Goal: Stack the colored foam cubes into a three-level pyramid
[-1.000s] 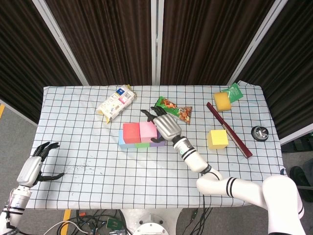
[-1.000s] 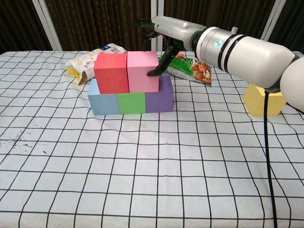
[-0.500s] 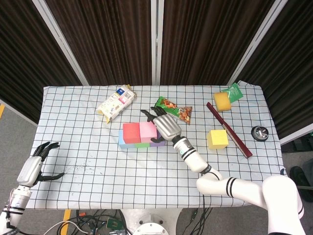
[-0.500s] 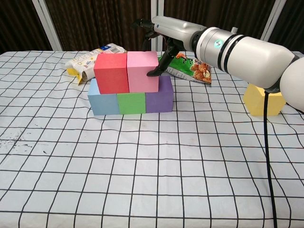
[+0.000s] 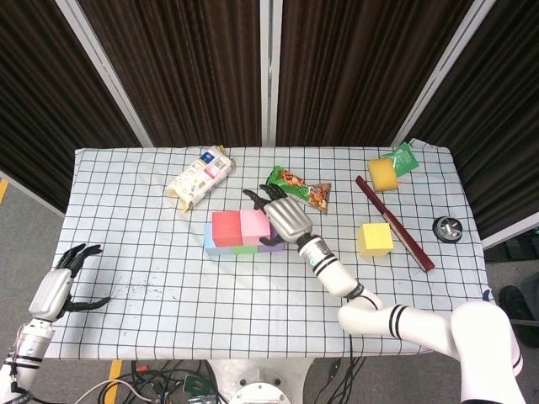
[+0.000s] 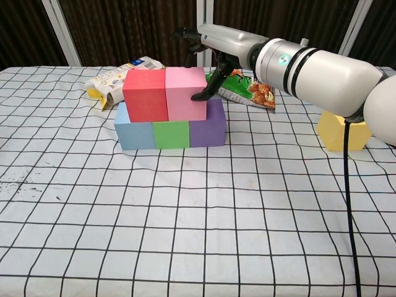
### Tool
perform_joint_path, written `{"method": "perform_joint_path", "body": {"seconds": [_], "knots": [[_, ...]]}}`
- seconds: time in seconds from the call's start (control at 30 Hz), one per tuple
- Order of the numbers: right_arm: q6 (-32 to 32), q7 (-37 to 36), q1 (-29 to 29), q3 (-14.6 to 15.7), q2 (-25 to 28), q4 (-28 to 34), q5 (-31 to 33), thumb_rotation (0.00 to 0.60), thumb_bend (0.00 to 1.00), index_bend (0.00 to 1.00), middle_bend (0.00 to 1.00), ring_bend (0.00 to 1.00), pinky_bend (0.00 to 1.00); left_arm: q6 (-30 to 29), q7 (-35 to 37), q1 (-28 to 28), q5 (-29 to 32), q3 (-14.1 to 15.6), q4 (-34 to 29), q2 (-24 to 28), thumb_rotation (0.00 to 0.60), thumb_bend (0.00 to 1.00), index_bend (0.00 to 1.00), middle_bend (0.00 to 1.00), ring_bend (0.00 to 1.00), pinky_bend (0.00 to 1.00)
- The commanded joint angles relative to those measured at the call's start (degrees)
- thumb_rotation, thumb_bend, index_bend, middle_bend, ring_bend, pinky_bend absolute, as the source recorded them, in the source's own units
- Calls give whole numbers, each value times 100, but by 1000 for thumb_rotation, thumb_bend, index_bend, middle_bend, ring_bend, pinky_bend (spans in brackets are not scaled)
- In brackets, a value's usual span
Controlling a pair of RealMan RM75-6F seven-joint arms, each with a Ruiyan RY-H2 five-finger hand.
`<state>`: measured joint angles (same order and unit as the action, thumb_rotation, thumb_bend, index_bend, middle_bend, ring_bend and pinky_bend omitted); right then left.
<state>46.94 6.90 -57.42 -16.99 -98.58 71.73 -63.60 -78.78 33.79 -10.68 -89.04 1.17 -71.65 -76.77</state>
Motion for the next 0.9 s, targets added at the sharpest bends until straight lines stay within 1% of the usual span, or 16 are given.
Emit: {"method": "perform_joint_path", "body": {"seconds": [0.03,0.17,0.27,0.47,0.6,0.77,0.83,0.9], "knots": [[2,-8,4,-7,9,12,1,600,117,0,314,0,0,3,2,-2,0,0,2,-2,600,0,112,159,27,10],[-9,-87,8,-23,50,63,-41,600,38,0,269,0,0,7,0,-10,1,-7,-2,-2,600,0,112,160,27,10],[-38,-198,14,-31,92,105,-93,600,0,0,242,0,0,7,-3,-10,1,-7,-10,1,600,0,112,160,27,10],[5,-372,47,-53,159,187,-198,600,0,0,206,0,0,4,-13,-14,0,-11,-25,8,600,0,112,160,27,10],[168,-477,139,-97,307,350,-284,600,0,0,191,0,0,1,-31,-20,-7,-12,-46,15,600,0,112,160,27,11],[477,-593,405,-216,812,758,-305,600,0,0,180,0,0,3,-47,-19,7,-18,-75,30,600,0,112,160,28,11],[580,-552,546,-212,1063,941,-272,600,0,0,180,0,0,-4,-61,-20,9,-25,-88,32,600,0,112,160,28,10],[650,-425,733,-148,1392,1155,-182,600,0,0,180,0,0,-3,-88,-32,2,-33,-113,32,600,0,112,160,27,11]]}}
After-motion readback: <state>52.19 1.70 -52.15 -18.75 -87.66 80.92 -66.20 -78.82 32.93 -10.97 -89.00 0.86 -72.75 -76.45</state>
